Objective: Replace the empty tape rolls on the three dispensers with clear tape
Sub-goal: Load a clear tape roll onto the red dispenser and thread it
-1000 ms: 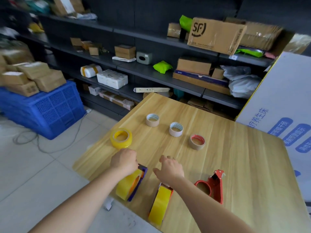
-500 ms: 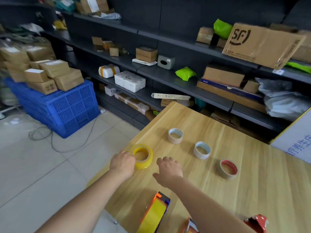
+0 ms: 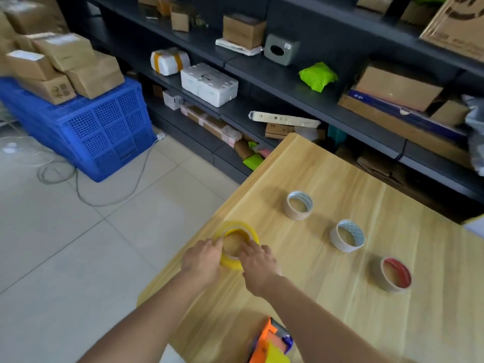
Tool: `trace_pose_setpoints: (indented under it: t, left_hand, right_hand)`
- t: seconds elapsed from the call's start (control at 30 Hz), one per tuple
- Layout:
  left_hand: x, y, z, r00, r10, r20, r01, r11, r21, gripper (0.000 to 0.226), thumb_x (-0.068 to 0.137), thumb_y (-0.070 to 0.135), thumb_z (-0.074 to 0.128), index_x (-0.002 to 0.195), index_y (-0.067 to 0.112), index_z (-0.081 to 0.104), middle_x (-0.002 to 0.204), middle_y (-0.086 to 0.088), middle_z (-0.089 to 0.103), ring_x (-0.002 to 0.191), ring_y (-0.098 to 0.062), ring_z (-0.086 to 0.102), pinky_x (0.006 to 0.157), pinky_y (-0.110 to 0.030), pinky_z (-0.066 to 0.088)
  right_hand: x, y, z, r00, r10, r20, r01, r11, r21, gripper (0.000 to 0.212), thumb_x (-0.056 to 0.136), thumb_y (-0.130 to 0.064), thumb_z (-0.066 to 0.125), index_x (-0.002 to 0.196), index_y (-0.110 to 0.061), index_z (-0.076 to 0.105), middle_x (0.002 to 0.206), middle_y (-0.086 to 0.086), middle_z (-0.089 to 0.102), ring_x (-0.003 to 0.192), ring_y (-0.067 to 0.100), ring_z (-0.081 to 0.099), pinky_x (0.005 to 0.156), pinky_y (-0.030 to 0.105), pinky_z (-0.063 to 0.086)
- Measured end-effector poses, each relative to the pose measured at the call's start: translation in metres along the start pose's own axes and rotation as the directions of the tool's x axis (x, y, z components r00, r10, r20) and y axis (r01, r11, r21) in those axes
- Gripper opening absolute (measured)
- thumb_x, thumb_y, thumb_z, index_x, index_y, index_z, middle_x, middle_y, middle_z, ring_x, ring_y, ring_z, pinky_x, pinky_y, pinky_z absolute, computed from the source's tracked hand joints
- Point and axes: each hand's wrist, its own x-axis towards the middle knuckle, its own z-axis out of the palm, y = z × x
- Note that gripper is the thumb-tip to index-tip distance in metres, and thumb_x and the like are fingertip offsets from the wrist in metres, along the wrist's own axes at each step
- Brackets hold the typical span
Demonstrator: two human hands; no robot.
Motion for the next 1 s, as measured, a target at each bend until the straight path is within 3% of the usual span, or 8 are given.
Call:
trace_pose_setpoints:
  t: [0.17, 0.33, 0.4, 0.47, 0.6, 0.7, 0.83, 1.0]
  left_hand:
    - [0.009, -0.003, 0.012, 0.998, -0.050, 0.040, 0.056, 0.984, -0.171, 0.076, 0.090, 0.022, 0.051, 0.152, 0.021, 0.007, 0.132, -0.003, 0.051, 0.116, -0.025, 0.054, 0.082, -0.038, 0.048]
    - [0.016, -0.009, 0.009, 0.990, -0.120, 0.070, 0.139, 0.816, -0.561, 0.072, 0.089, 0.019, 0.048, 0.153, 0.025, 0.014, 0.143, -0.002, 0.048, 0.126, -0.024, 0.050, 0.094, -0.031, 0.044]
    - [0.018, -0.008, 0.004, 0.989, -0.138, 0.055, 0.136, 0.688, -0.713, 0.059, 0.094, 0.017, 0.046, 0.150, 0.025, 0.027, 0.149, -0.001, 0.042, 0.134, -0.021, 0.043, 0.104, -0.028, 0.037]
    - [0.015, -0.004, -0.001, 0.990, -0.138, 0.008, 0.089, 0.599, -0.796, 0.047, 0.099, 0.023, 0.044, 0.146, 0.024, 0.038, 0.150, 0.001, 0.041, 0.137, -0.018, 0.039, 0.109, -0.028, 0.031]
    - [-0.006, 0.012, -0.012, 0.986, -0.100, -0.137, -0.075, 0.464, -0.883, 0.040, 0.101, 0.030, 0.040, 0.140, 0.021, 0.047, 0.146, 0.003, 0.046, 0.135, -0.012, 0.041, 0.110, -0.024, 0.030]
    - [-0.030, 0.027, -0.022, 0.978, -0.040, -0.206, -0.171, 0.413, -0.894, 0.055, 0.091, 0.049, 0.053, 0.141, 0.027, 0.044, 0.142, 0.010, 0.045, 0.131, -0.007, 0.041, 0.108, -0.025, 0.032]
    - [-0.065, 0.053, -0.033, 0.982, 0.042, -0.185, -0.188, 0.363, -0.913, 0.100, 0.054, 0.071, 0.065, 0.143, 0.034, 0.036, 0.138, 0.014, 0.037, 0.127, -0.005, 0.039, 0.108, -0.031, 0.036]
    - [-0.102, 0.093, -0.049, 0.983, 0.013, -0.182, -0.181, 0.197, -0.964, 0.054, 0.074, 0.050, 0.067, 0.125, 0.036, 0.053, 0.116, 0.004, 0.061, 0.100, -0.013, 0.059, 0.074, -0.025, 0.046]
  right_hand:
    - [0.012, 0.003, 0.002, 0.997, -0.032, -0.074, 0.033, 0.999, 0.012, 0.036, 0.095, -0.012, 0.048, 0.129, -0.018, 0.057, 0.132, 0.004, 0.058, 0.142, 0.026, 0.027, 0.120, 0.042, 0.006]
    - [0.012, 0.001, -0.005, 0.986, 0.087, -0.139, -0.023, 0.911, 0.411, 0.032, 0.098, -0.027, 0.050, 0.130, -0.025, 0.057, 0.132, -0.001, 0.058, 0.132, 0.018, 0.041, 0.121, 0.034, 0.008]
    - [0.009, 0.001, -0.013, 0.968, 0.182, -0.174, -0.036, 0.786, 0.617, 0.031, 0.099, -0.024, 0.050, 0.127, -0.021, 0.061, 0.124, 0.001, 0.064, 0.120, 0.021, 0.052, 0.112, 0.031, 0.025]
    - [0.002, 0.003, -0.024, 0.956, 0.269, -0.115, -0.066, 0.582, 0.810, 0.027, 0.100, -0.022, 0.049, 0.118, -0.011, 0.066, 0.105, 0.005, 0.067, 0.098, 0.022, 0.056, 0.088, 0.029, 0.039]
    - [-0.024, 0.005, -0.038, 0.938, 0.338, -0.073, -0.020, 0.261, 0.965, 0.033, 0.102, -0.021, 0.044, 0.093, 0.006, 0.060, 0.075, 0.009, 0.050, 0.070, 0.016, 0.043, 0.067, 0.032, 0.035]
    - [-0.050, 0.006, -0.045, 0.916, 0.393, -0.079, 0.025, 0.140, 0.990, 0.034, 0.102, -0.026, 0.045, 0.080, -0.004, 0.055, 0.068, 0.003, 0.043, 0.065, 0.014, 0.040, 0.064, 0.031, 0.033]
    - [-0.088, 0.008, -0.051, 0.913, 0.402, -0.069, 0.068, 0.017, 0.998, 0.038, 0.102, -0.034, 0.045, 0.090, -0.004, 0.066, 0.077, 0.004, 0.059, 0.073, 0.016, 0.055, 0.069, 0.033, 0.044]
    - [-0.157, 0.016, -0.057, 0.932, 0.351, -0.095, 0.171, -0.193, 0.966, 0.026, 0.101, -0.028, 0.050, 0.095, -0.018, 0.073, 0.090, 0.001, 0.076, 0.084, 0.013, 0.069, 0.080, 0.029, 0.053]
